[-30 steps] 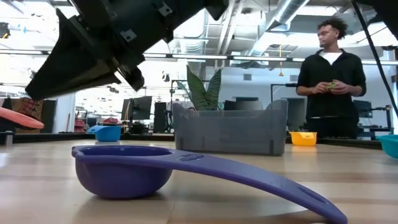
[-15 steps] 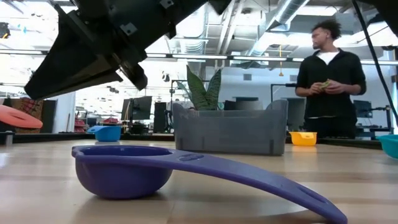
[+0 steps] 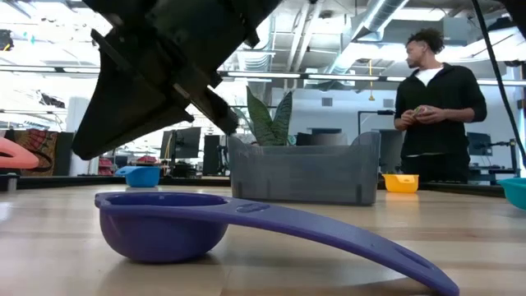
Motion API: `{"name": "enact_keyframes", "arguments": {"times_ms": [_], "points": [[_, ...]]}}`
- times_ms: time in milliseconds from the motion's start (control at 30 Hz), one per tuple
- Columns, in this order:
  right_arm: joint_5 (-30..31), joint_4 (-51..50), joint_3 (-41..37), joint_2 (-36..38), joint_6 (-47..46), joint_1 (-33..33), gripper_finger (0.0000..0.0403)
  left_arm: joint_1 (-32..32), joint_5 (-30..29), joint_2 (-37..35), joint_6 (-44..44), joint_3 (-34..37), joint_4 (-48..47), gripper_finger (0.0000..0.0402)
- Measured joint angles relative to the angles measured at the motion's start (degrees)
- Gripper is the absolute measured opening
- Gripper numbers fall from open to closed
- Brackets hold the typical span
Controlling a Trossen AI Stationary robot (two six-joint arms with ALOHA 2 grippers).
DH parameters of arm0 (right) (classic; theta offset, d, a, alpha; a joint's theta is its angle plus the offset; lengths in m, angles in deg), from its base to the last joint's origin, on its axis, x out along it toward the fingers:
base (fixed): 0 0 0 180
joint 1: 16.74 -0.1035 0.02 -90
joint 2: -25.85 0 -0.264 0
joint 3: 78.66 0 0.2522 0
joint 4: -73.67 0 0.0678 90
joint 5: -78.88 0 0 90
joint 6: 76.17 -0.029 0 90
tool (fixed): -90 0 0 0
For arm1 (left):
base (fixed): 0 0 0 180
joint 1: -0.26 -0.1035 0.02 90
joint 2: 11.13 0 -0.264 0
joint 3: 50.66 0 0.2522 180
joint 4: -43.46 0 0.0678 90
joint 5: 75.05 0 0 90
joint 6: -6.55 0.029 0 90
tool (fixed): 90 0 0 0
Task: Nest measuring cups in basket
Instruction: Stack the red measuring cup on top of the orange measuring cup
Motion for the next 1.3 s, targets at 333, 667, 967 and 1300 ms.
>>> {"name": "enact_keyframes", "arguments": {"times_ms": [333, 667, 967, 1300], "points": [[3.95, 1.92, -0.24, -1.66, -0.09, 0.77, 0.0006, 2.01, -1.87, 2.05, 0.77, 0.02, 6.22, 0.0125], [-3.78, 5.34, -0.46, -4.22, 0.05, 0.07, 0.0005, 1.46, -2.73, 3.20, 0.50, 0.02, 7.61, 0.0125], [-7.90, 6.79, 0.28, -4.20, 0.29, -0.75, 0.0006, -0.96, -4.03, 3.20, 0.96, 0.02, 10.00, 0.0125], [-13.29, 10.84, 0.28, -4.20, 2.74, -1.83, 0.0007, -3.95, -5.81, 3.20, 1.26, 0.02, 11.56, 0.0125]]}}
